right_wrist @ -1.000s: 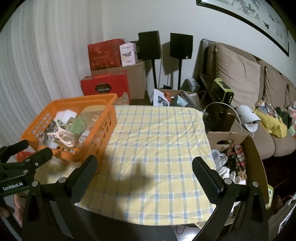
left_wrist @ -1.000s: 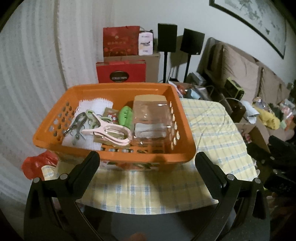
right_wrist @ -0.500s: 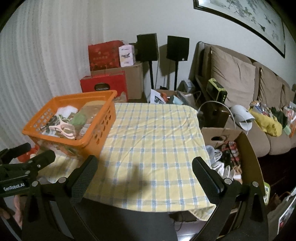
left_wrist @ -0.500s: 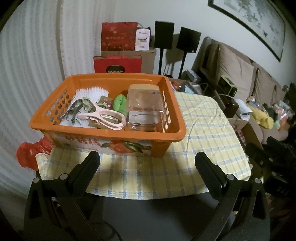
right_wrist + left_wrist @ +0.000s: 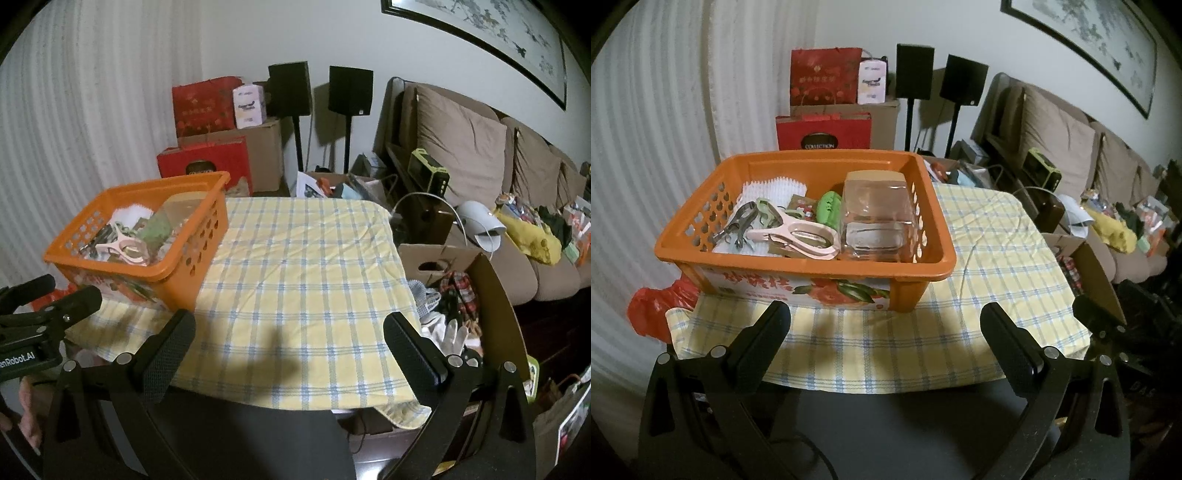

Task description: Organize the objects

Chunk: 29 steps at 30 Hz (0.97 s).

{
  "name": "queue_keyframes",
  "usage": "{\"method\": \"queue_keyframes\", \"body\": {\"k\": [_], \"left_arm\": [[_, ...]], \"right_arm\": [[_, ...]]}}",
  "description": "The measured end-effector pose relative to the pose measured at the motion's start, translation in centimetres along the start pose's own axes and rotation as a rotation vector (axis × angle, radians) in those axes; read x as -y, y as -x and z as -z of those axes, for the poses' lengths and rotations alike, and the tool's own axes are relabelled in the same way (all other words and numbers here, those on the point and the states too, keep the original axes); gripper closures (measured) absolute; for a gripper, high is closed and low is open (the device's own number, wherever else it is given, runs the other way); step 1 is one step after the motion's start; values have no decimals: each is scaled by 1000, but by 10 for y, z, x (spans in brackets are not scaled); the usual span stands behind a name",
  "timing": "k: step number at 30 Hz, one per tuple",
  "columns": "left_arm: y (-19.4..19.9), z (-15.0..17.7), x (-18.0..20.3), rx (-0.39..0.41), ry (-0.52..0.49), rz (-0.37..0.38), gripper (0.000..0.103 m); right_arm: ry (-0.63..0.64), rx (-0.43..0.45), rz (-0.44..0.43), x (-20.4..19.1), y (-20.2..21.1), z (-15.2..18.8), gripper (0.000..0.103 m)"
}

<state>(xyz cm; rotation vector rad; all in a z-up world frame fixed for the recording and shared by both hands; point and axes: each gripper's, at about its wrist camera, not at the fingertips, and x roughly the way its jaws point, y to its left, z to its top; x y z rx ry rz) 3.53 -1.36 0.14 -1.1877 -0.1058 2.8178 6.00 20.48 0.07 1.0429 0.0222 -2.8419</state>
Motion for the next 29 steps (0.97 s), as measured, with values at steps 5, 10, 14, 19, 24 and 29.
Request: {"method": "queue_keyframes", "body": {"k": [5,10,14,19,24,29], "left_arm": [[2,0,0,4,-4,-3,0],[2,-1,-1,4,-5,-10,0],[3,0,0,3,-5,-9,0],[4,-1,0,-3,-7,0,0],[3,-1,0,-2,-8,-1,0],[3,0,1,-1,-14,-4,0]], "right_arm": [[-3,2,2,2,1,0,0],[-1,6,5,3,2,0,0],[3,8,5,2,3,0,0],[2,8,7,2,3,0,0],[0,8,7,3,4,-1,0],[1,8,5,4,4,-1,0]]}}
